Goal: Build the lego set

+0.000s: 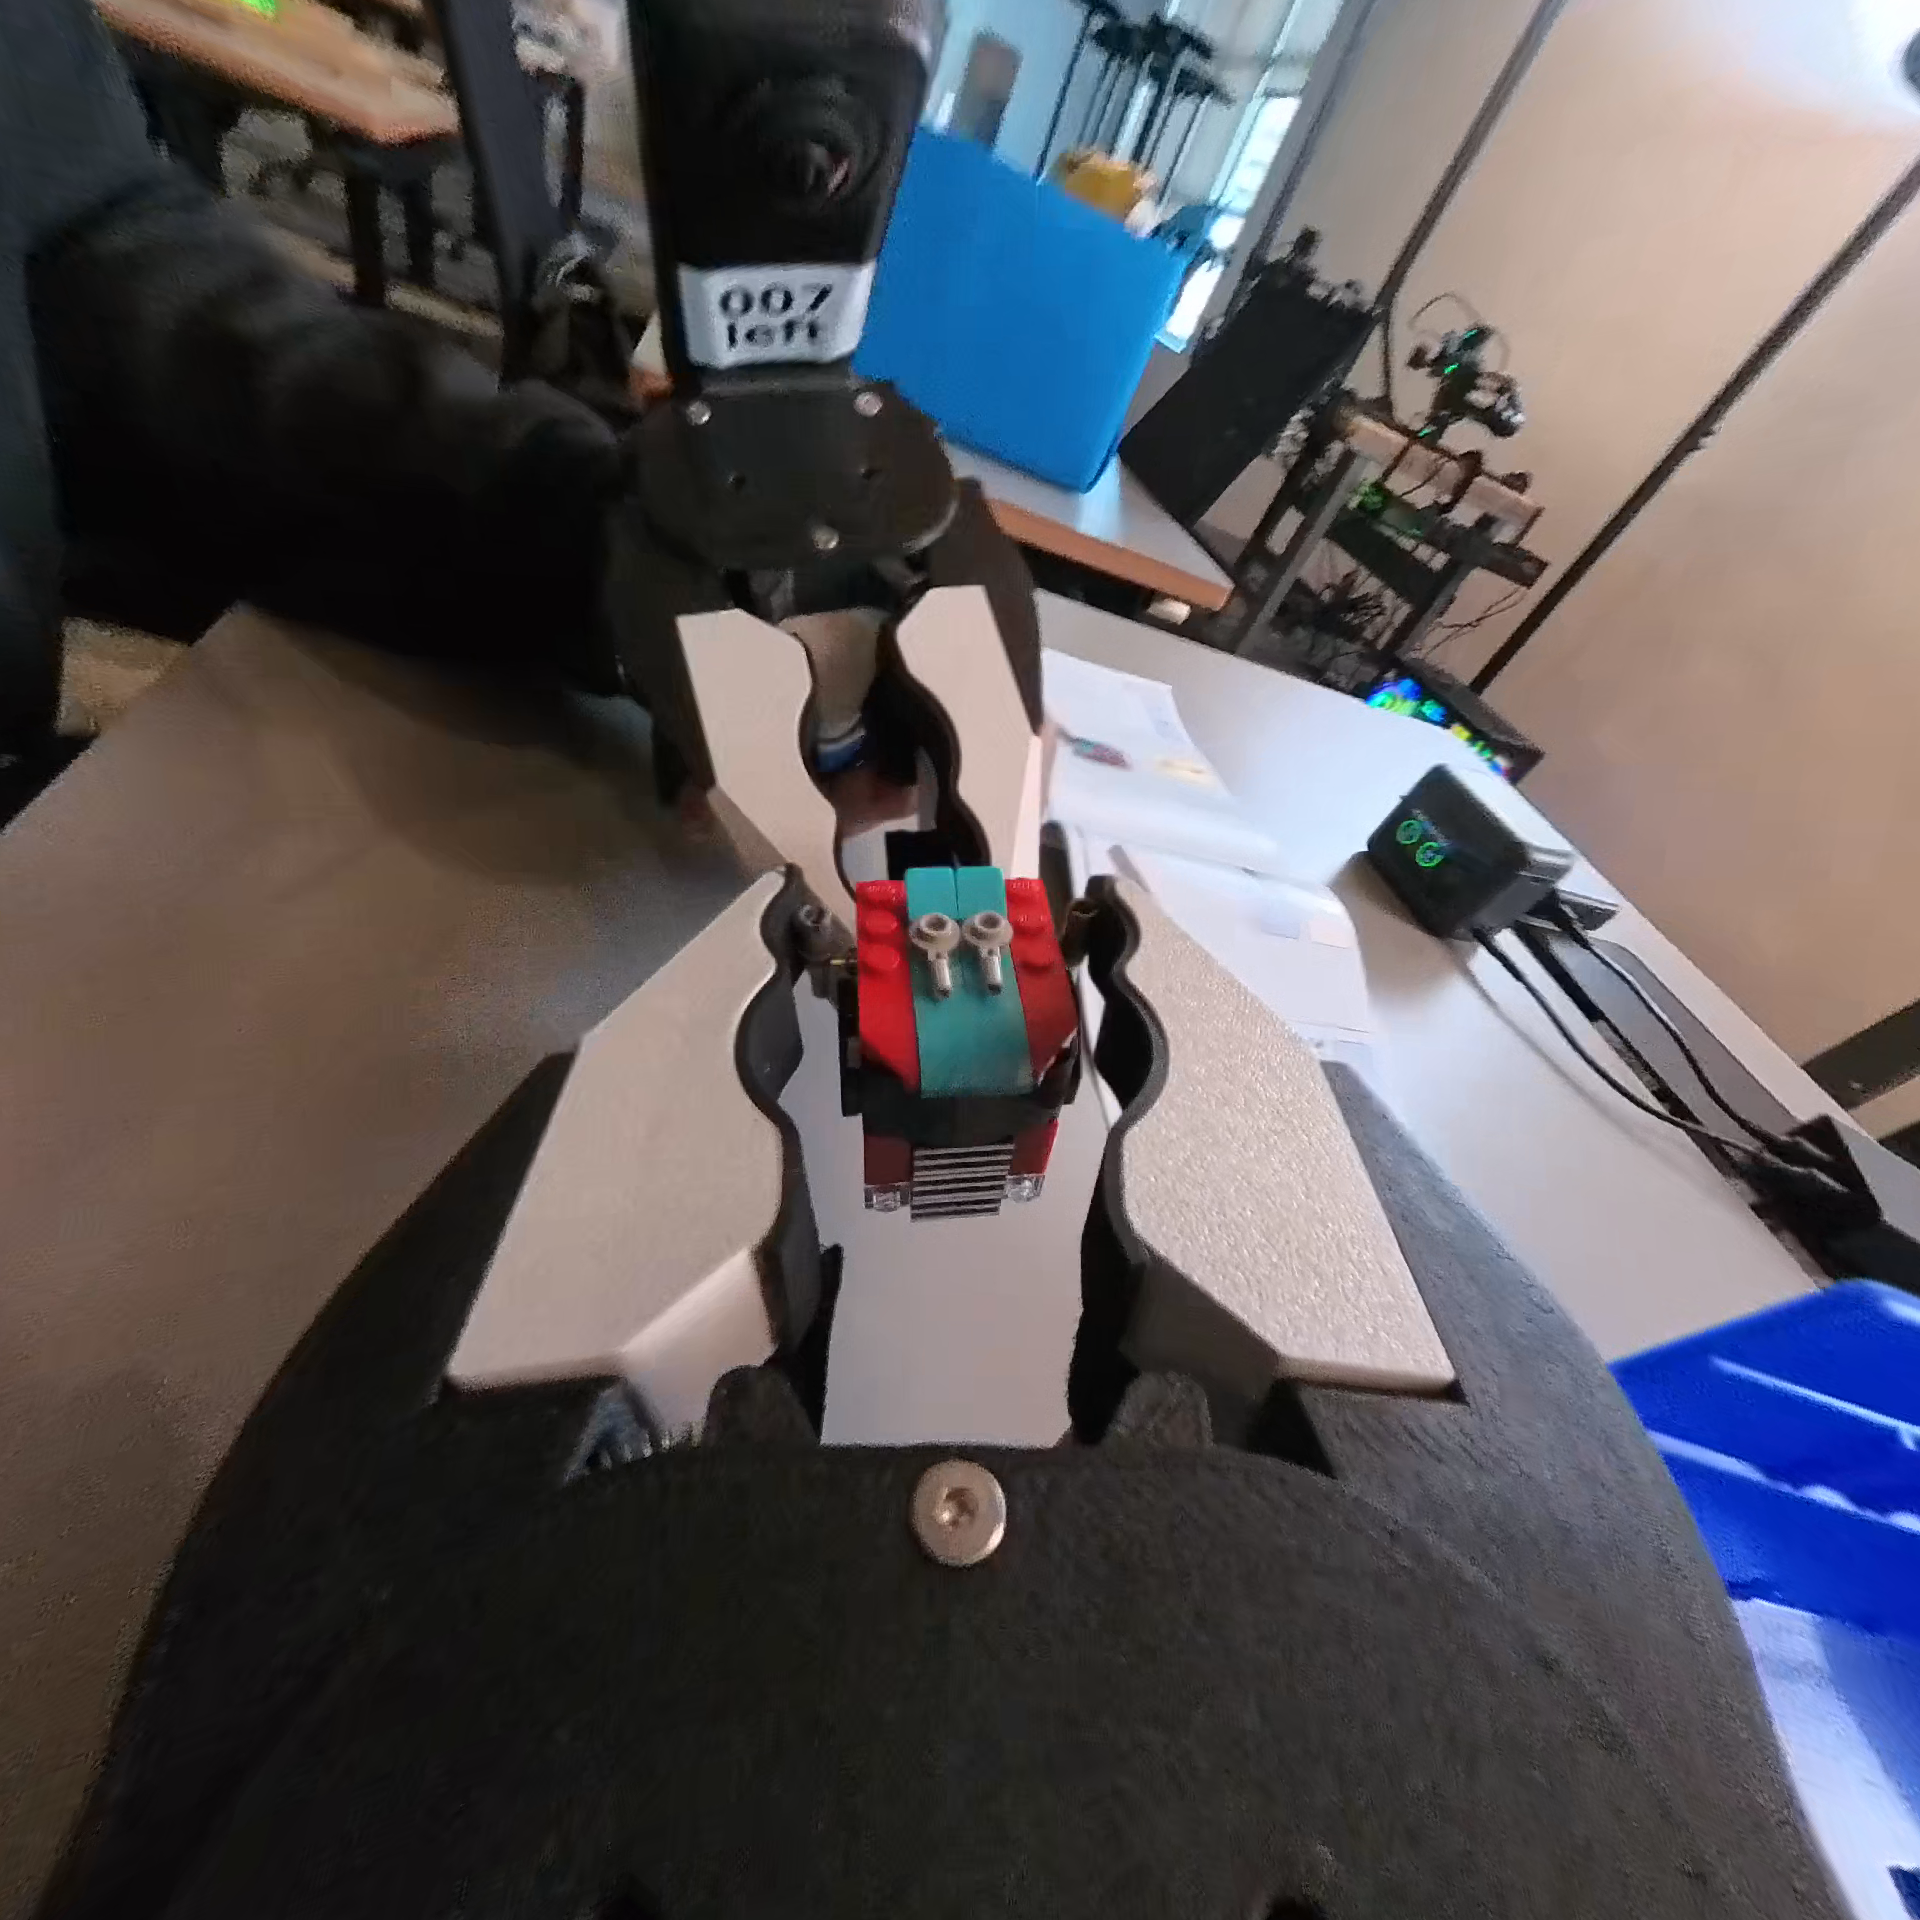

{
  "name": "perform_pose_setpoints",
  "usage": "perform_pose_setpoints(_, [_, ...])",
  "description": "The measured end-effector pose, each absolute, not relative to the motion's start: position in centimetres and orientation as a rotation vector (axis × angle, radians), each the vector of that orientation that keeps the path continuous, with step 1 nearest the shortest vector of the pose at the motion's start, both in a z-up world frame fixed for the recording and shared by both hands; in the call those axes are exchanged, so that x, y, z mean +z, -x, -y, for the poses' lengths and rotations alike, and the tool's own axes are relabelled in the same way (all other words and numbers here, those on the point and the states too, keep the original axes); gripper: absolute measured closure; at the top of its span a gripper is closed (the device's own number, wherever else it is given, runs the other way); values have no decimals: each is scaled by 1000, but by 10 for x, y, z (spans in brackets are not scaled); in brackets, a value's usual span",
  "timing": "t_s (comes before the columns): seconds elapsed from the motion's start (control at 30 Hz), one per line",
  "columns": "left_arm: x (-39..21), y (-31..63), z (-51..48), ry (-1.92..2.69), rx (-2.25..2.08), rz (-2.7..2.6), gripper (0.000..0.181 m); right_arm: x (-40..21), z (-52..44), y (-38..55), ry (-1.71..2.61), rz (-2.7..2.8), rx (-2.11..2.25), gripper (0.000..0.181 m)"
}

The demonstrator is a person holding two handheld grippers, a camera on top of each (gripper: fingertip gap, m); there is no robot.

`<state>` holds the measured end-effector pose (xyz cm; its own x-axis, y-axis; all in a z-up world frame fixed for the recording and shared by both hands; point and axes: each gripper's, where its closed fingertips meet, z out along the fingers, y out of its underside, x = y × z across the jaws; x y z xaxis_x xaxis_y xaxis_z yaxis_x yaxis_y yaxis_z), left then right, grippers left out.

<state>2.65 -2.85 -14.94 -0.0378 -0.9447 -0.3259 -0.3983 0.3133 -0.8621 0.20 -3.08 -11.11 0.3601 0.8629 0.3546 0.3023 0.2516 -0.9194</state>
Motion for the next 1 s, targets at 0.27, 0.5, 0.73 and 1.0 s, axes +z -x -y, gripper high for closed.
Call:
perform_pose_setpoints(0.27, [-113, -18, 2, 1441, -1082, -1254, 114, -73, 6, -26, 1294, 857, 667, 126])
perform_pose_setpoints(0.5, [-85, -18, -6, 1520, -1591, -886, 104, -43, -2, -34, 1227, 590, 899, 125])
perform_pose_setpoints(0.73, [-58, -28, 5, 1401, -2044, -591, 118, -31, -2, -25, 1156, 508, 986, 125])
perform_pose_setpoints(1.0, [-58, -24, -3, 1368, -1957, -558, 154, -30, -7, -14, 1153, 466, 1028, 125])
